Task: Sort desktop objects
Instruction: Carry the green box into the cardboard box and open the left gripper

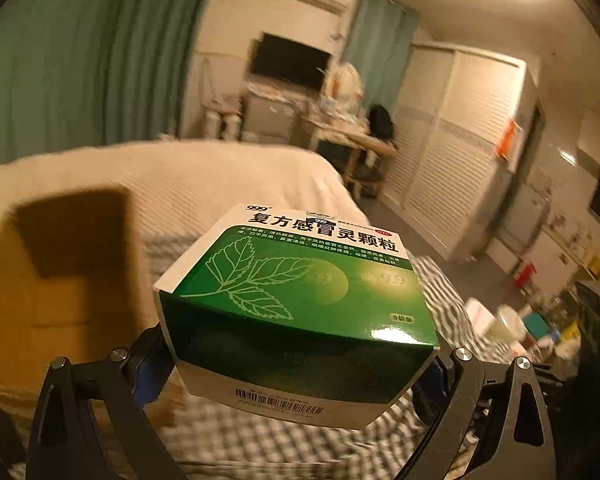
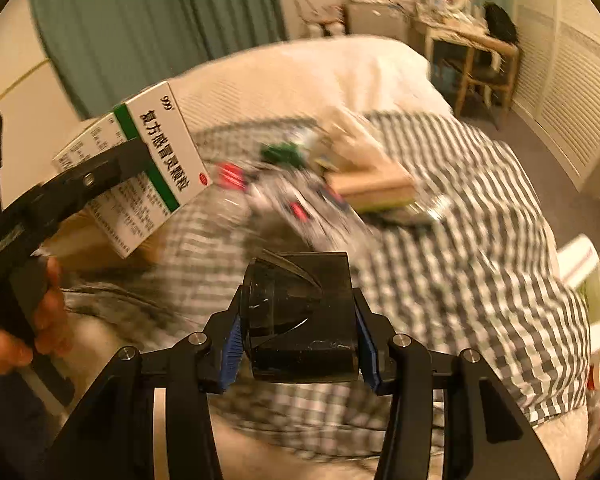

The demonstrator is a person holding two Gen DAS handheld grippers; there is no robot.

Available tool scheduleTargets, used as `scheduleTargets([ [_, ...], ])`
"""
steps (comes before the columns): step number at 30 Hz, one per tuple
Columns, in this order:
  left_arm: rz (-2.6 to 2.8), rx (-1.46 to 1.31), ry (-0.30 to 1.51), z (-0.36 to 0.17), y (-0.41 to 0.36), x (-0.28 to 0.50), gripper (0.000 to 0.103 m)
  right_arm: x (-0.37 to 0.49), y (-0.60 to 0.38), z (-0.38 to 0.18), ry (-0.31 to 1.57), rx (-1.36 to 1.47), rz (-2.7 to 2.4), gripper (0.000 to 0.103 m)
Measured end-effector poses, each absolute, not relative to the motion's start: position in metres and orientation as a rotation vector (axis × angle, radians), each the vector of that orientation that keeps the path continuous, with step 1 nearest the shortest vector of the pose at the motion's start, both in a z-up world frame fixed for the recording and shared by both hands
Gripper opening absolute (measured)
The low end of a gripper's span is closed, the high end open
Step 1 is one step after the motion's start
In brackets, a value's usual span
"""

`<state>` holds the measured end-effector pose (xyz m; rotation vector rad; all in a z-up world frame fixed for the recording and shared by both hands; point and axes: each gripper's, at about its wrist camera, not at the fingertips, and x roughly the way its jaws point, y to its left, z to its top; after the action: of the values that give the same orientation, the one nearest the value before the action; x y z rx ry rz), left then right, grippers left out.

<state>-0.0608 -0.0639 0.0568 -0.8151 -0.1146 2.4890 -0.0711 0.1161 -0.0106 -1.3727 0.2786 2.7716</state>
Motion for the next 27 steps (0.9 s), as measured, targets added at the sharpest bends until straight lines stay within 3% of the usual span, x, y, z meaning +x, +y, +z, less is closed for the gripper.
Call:
scheduleTargets([
  [5, 2.633, -0.771, -0.065, 0.090, -0.128, -0.081, 0.099, -0.092, 0.051, 0.033, 0.197, -1.345, 2.931, 0.047],
  [11, 2.769, -0.894, -0.037, 0.084, -0.200, -0.117, 0.099, -0.144, -0.039, 0.057, 0.095, -1.374, 3.096, 0.046],
  [16, 2.819, -0.991, -0.090, 0.064, -0.239, -0.146, 0.099, -0.192, -0.087, 0.042, 0.026, -1.442, 3.119, 0.046],
  [24, 2.813, -1.043, -0.066, 0.032, -0.237, -0.163, 0.102, -0.231, -0.110, 0.013, 0.014, -1.509, 3.112, 0.048],
  [27, 2.813, -1.110, -0.083, 0.028, -0.234, -0.170, 0.103, -0.229, -0.103, 0.015, 0.060, -1.464, 3.141, 0.079],
])
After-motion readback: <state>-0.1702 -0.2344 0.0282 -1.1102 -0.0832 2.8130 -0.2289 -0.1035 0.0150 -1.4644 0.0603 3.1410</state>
